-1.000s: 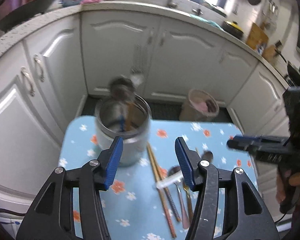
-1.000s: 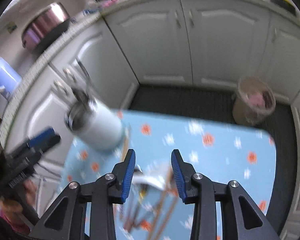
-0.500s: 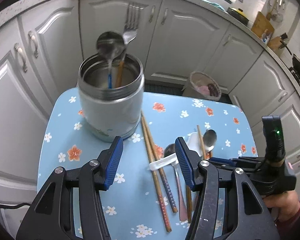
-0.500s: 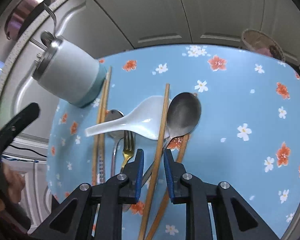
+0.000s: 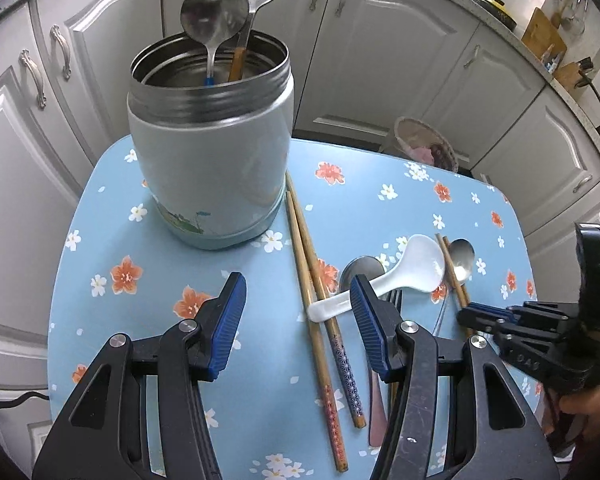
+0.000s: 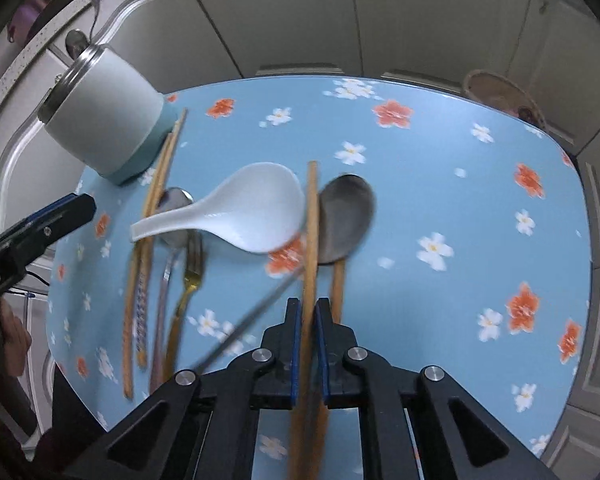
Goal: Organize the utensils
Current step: 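Move both tools back down toward the chopsticks on the table, then close the right tool on a wooden chopstick while the left tool grasps another chopstick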
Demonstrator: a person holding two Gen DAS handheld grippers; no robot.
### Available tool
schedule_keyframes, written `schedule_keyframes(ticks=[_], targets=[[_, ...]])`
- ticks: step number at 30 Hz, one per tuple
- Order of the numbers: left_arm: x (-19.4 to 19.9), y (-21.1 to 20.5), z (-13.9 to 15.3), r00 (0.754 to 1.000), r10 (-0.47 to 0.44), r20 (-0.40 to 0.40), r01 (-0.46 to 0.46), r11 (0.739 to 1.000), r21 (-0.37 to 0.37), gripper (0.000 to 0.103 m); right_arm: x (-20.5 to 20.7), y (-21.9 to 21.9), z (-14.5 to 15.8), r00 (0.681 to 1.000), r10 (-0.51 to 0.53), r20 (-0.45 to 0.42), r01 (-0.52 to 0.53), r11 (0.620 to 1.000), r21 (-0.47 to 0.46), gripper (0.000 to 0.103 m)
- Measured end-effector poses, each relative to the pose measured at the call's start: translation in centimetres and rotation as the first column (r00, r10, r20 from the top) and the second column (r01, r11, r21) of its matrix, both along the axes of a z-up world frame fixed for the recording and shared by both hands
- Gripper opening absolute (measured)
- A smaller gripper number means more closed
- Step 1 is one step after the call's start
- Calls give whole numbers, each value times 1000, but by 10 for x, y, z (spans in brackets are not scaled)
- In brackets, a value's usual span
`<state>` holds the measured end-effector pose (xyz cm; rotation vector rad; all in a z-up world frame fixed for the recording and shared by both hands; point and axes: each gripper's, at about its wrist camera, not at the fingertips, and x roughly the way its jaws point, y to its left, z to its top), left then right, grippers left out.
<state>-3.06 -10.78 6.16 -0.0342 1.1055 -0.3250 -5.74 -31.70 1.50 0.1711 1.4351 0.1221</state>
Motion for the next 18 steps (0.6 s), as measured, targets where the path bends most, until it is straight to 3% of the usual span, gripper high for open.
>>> schedule_keyframes(ticks=[6, 14, 18], targets=[[-9, 5, -3, 1000, -5, -21, 5, 1000, -1, 54, -14, -17, 0, 1000, -26, 7, 26, 1000, 14, 6], [1, 21, -16, 994, 76, -80, -77, 997, -16, 54, -20, -32, 1, 999, -54, 4, 54, 998, 21, 6], [13, 15, -24, 989, 92, -118, -89, 996, 33, 51, -22, -33, 3, 999, -49, 8, 49, 998, 43, 6]])
